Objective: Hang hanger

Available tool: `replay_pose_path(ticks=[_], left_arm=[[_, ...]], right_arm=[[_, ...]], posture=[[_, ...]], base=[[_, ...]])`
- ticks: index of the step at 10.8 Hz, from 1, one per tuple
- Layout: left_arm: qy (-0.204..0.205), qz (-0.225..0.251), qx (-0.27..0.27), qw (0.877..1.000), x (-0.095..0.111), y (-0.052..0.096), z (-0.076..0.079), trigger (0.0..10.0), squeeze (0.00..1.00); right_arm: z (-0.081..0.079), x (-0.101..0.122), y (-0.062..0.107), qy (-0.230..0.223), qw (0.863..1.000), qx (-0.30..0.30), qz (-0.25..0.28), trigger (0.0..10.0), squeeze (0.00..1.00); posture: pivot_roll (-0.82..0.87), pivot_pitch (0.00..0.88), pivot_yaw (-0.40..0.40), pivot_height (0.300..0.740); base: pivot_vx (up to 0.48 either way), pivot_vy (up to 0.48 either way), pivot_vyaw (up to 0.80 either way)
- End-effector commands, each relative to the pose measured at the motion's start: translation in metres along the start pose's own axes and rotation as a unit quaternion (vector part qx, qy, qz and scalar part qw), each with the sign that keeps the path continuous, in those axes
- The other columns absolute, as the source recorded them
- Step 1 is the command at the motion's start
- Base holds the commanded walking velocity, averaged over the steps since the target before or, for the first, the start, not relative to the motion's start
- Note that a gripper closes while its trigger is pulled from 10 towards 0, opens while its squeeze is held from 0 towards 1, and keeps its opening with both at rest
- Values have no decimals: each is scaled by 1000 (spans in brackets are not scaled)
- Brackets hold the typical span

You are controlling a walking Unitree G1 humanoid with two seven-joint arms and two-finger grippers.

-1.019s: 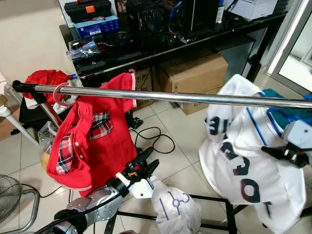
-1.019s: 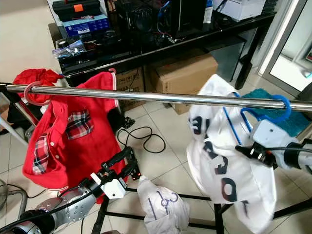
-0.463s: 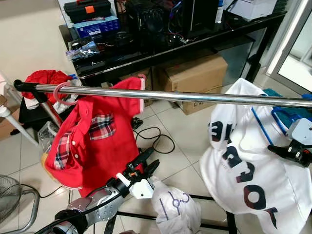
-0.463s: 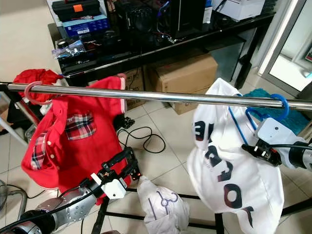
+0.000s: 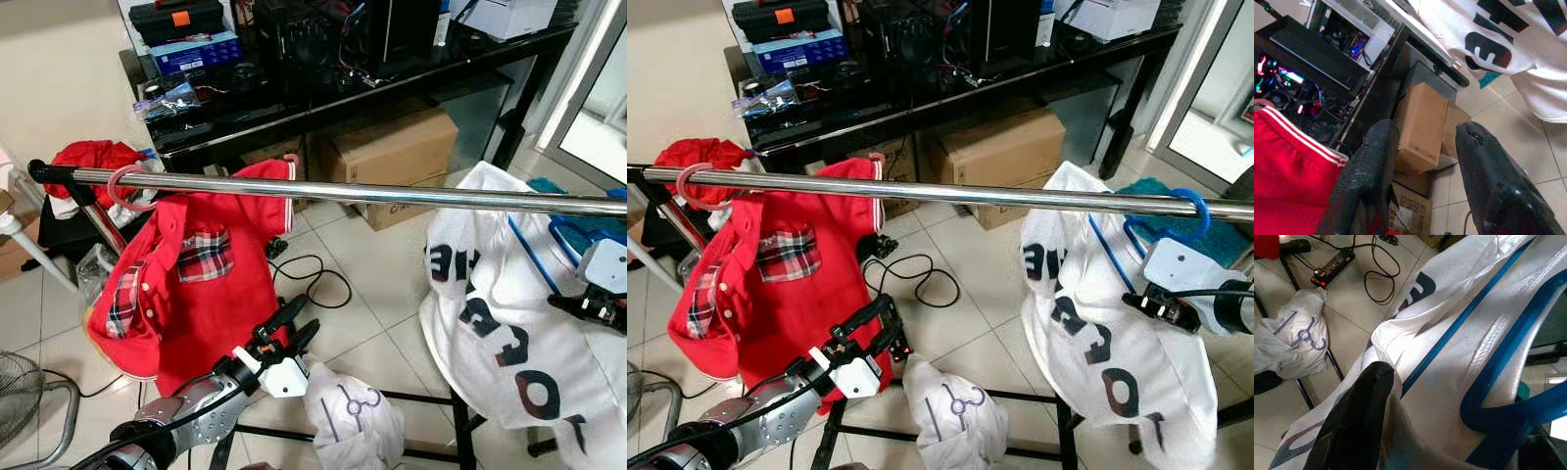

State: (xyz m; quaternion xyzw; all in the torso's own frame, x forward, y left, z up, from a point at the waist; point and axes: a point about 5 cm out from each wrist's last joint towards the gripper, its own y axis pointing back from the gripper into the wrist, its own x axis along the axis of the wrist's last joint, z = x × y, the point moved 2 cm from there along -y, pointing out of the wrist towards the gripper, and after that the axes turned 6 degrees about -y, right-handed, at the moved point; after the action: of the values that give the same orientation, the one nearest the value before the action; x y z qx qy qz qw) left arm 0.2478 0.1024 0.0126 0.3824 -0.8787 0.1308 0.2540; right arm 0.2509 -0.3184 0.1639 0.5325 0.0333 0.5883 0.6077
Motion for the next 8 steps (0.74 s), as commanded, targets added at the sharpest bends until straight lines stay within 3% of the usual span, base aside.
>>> replay_pose_path(ticks=[1,5,8], left_arm=[[-2,-8,-6,1000,-3,1,0,10000,0],[5,-11,-2,1000,-2,1,1,10000,0],[11,-16,3,1000,-3,1,1,10000,0]], right_arm=[[2,4,0,2,1000,7,3,0,0],[6,31,2,-33,995,-7,90,0,0],[24,40,12,-85,987,-40,131,0,0]], posture=[[-108,36,62,740],[-109,39,58,740],[-112,39,56,740]], base=[[0,0,0],[0,0,0],[0,0,0]])
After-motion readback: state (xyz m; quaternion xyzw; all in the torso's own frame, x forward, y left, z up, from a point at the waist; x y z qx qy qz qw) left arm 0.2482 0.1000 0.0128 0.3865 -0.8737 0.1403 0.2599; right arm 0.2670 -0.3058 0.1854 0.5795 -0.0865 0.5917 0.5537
